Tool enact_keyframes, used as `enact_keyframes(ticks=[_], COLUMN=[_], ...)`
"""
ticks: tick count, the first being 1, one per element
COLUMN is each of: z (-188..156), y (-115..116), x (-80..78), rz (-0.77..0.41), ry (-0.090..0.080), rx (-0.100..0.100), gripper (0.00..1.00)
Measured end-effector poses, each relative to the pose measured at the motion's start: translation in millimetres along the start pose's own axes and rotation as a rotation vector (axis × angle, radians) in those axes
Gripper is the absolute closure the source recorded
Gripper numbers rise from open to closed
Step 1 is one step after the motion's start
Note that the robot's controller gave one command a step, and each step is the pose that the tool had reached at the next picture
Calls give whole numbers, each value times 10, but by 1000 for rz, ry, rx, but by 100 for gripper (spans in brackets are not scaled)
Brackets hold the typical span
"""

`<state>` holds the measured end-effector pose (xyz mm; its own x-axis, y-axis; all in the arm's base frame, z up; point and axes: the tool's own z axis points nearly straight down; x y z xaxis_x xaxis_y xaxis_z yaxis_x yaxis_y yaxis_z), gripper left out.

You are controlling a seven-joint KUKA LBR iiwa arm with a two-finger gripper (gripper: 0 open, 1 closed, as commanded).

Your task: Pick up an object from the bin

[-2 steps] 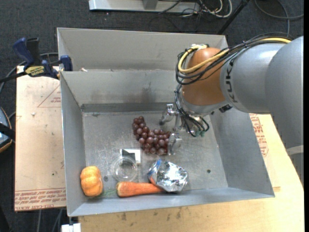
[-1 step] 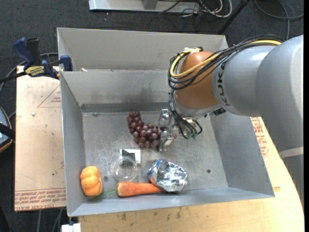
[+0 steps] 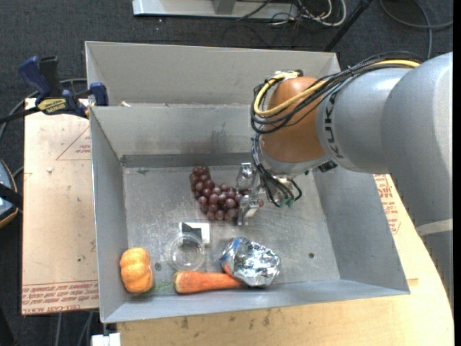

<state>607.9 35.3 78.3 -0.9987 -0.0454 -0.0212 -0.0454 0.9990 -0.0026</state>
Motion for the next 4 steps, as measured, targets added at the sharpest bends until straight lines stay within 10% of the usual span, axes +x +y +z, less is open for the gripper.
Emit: enact_keyframes(ticks=[4], z=[-333], y=[12], x=[22], rz=[-2], ry=[20], rx=[-3], gripper=[100])
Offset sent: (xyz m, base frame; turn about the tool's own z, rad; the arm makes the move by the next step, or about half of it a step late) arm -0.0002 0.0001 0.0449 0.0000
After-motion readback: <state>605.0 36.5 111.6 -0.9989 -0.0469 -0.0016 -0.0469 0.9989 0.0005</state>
